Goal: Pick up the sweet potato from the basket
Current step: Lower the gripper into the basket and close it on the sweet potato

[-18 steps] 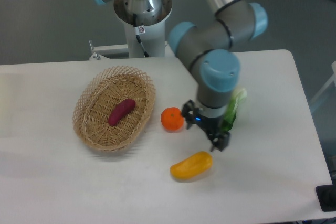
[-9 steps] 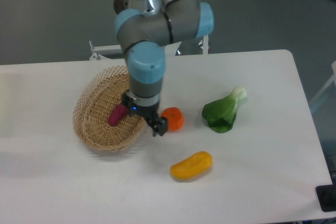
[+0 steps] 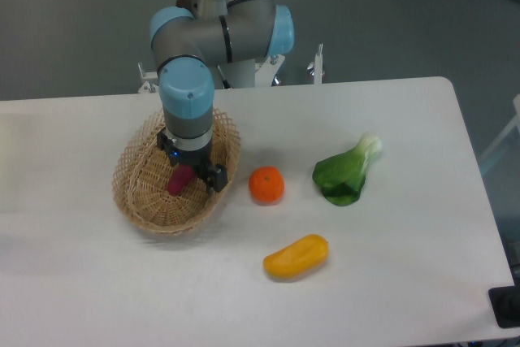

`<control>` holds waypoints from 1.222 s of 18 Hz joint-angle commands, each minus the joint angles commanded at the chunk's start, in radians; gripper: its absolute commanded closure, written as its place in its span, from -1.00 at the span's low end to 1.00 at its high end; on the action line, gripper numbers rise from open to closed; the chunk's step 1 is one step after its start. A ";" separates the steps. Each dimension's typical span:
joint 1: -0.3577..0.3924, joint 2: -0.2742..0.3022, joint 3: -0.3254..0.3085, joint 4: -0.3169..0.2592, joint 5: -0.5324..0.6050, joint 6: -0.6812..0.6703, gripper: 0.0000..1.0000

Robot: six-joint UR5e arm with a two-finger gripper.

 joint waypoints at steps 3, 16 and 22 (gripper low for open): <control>-0.005 -0.017 -0.006 0.015 0.012 -0.029 -1.00; -0.032 -0.068 -0.023 0.038 0.023 -0.075 -0.83; -0.046 -0.058 -0.026 0.038 0.023 -0.077 0.29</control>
